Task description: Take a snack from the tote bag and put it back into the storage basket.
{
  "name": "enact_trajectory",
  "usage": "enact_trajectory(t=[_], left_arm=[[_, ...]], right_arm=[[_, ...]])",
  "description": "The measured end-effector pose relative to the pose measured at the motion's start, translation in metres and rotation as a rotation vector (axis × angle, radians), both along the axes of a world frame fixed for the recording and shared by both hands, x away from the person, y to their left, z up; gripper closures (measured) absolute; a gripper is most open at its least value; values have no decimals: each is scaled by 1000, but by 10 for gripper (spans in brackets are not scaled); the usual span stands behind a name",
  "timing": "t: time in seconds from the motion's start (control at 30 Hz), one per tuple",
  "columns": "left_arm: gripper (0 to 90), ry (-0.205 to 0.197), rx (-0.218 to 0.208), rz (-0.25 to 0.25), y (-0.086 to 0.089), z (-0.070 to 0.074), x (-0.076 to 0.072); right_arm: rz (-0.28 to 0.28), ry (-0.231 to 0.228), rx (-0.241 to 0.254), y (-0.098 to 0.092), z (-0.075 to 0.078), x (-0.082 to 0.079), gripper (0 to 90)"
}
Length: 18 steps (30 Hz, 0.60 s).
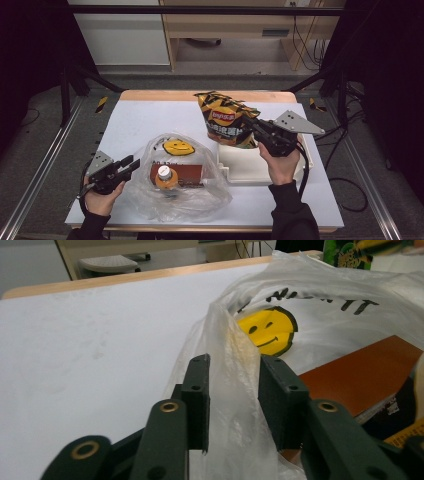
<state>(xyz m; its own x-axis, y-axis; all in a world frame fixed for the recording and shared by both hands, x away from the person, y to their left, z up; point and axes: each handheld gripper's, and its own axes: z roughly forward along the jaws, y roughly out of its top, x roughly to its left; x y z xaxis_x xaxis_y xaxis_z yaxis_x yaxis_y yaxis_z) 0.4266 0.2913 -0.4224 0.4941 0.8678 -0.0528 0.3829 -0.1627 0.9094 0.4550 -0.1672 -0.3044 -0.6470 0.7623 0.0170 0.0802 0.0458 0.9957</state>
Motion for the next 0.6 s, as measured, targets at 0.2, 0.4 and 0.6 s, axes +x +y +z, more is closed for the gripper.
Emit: enact_trajectory(t=[0.2,0.4,0.6], left_arm=[[562,0,-4,18,4,0,1],[465,2,-8,28,8,2,2],[391,8,-22,53,15,3,3]], right_arm=[[-49,30,-3,-28,-16,-4,885],[-94,53,11,-55,-29,-9,886],[-131,68,5,-72,-37,-10,885]])
